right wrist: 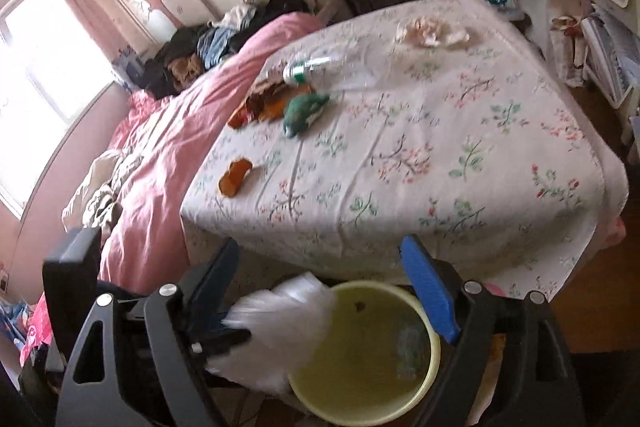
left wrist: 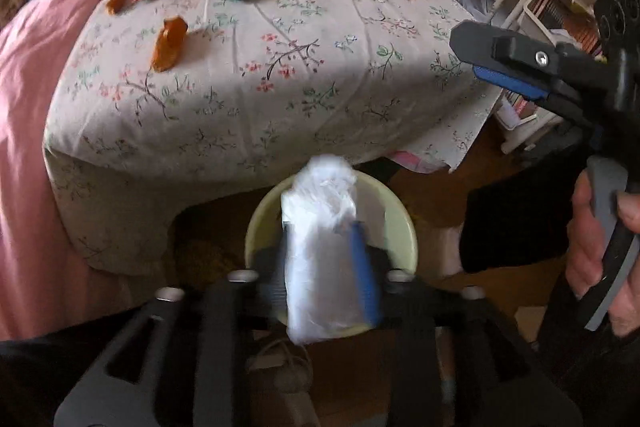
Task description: Collect trash
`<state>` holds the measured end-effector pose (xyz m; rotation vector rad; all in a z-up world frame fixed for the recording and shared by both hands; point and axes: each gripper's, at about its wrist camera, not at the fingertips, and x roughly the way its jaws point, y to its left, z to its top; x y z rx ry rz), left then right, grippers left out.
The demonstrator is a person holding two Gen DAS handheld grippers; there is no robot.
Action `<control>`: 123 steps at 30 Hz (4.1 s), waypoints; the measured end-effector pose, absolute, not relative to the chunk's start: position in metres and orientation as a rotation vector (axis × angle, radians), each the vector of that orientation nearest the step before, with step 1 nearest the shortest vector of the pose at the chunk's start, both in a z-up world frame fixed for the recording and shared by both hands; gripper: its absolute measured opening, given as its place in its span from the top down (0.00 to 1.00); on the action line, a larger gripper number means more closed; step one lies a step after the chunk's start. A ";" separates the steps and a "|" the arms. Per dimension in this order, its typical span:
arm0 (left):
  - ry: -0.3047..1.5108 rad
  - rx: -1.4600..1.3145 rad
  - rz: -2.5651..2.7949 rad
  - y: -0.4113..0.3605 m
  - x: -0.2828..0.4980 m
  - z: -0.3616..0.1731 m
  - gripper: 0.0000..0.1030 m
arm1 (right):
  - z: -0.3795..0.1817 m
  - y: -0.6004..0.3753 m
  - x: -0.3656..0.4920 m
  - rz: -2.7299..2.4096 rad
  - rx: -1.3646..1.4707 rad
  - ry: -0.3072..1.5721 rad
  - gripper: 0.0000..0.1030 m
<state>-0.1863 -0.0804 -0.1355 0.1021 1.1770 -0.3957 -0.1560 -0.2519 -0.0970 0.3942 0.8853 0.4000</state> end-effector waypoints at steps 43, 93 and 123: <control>0.831 -0.134 -0.034 -0.002 -0.177 -0.072 0.18 | -0.103 -0.215 -0.167 0.318 0.242 0.832 0.15; 1.038 -0.062 0.001 -0.022 -0.033 -0.125 0.51 | -0.047 -0.224 -0.019 0.272 0.072 0.762 0.15; 0.952 -0.322 -0.146 -0.010 -0.023 -0.096 0.82 | -0.106 -0.272 0.097 0.128 0.123 0.888 0.63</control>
